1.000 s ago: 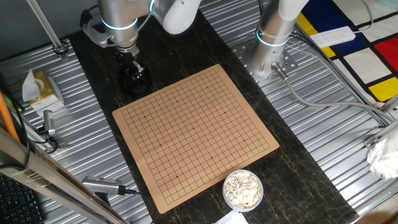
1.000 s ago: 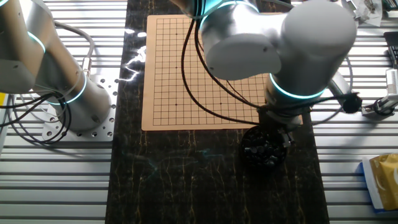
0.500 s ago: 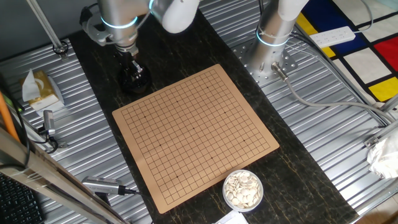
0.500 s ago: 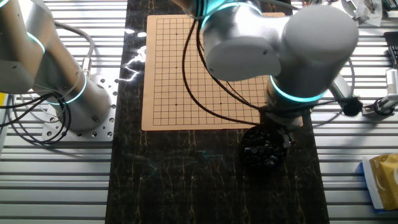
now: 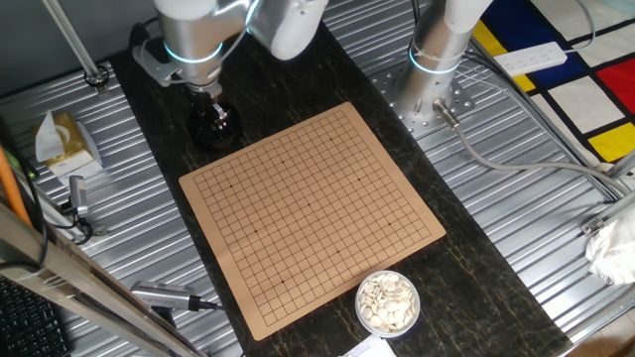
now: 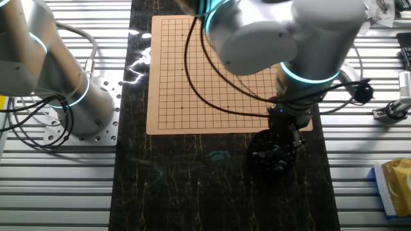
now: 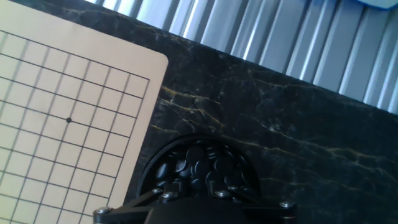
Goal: Play the first move as black on the 3-4 point in the upper right corner of the Go board
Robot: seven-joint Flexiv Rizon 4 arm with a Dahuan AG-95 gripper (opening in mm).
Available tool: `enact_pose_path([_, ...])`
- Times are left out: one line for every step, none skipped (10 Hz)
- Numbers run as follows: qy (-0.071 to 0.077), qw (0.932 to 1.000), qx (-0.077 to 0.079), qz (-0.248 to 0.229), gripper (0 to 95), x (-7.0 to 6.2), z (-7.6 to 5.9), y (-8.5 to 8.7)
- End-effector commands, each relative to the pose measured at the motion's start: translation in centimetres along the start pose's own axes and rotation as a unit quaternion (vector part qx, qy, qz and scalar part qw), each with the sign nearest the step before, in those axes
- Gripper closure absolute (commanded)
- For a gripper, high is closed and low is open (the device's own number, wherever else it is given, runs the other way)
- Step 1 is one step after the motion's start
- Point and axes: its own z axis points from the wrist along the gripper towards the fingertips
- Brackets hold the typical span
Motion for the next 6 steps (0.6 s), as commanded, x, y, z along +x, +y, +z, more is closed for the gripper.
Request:
enact_pose_path([-0.001, 1.0000, -0.009, 0.001, 76.0, 0.01, 0.01, -0.03])
enact_pose_path([0.000, 1.0000, -0.007, 0.006, 76.0, 0.01, 0.01, -0.03])
enact_pose_path([0.000, 1.0000, -0.006, 0.007, 76.0, 0.01, 0.01, -0.03])
enact_pose_path([-0.004, 1.0000, -0.007, 0.003, 76.0, 0.01, 0.01, -0.03])
enact_pose_path([-0.005, 0.9999, -0.009, 0.004, 76.0, 0.01, 0.01, -0.03])
enact_pose_path([-0.004, 1.0000, -0.008, 0.003, 76.0, 0.01, 0.01, -0.03])
